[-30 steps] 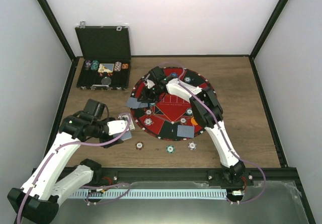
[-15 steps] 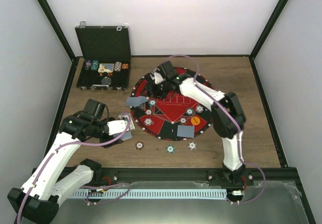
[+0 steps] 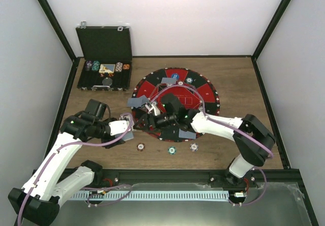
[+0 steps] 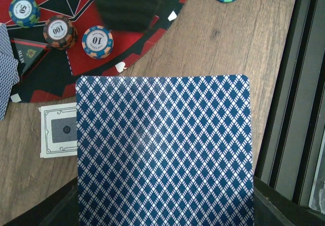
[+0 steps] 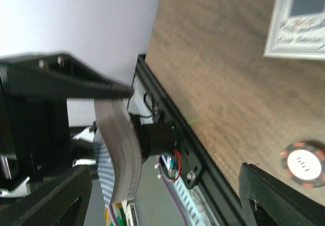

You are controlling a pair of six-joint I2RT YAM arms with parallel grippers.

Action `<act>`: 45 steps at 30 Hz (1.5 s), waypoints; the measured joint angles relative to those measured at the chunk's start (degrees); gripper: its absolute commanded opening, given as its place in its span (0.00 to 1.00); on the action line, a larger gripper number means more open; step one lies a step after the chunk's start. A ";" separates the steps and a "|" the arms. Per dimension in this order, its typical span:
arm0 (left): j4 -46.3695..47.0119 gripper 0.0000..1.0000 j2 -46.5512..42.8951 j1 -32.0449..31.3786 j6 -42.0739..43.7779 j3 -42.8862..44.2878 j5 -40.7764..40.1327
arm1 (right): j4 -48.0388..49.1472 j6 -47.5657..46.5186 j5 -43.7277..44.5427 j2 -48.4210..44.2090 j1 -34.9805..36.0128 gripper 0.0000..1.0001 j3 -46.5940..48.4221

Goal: Distribute texas hold em gaming equipment

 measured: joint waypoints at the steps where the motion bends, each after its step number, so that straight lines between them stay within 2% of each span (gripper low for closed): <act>1: 0.09 0.07 0.00 0.00 0.00 0.00 0.00 | 1.73 1.09 -0.20 0.00 1.44 0.80 -0.90; 11: 0.52 0.07 0.31 0.00 -0.02 0.00 0.02 | 14.25 7.17 -2.60 3.08 6.62 0.77 -1.55; 26: 0.52 0.07 0.35 0.00 0.00 0.00 0.04 | 22.93 12.17 -6.64 12.15 7.87 0.74 3.15; 36: 0.48 0.07 0.48 0.00 0.00 0.00 0.13 | 25.49 13.29 -8.39 15.74 6.97 0.64 2.51; 45: 0.04 0.07 0.74 0.00 0.02 0.00 -0.24 | 27.47 12.70 -9.16 9.49 2.78 0.46 -5.20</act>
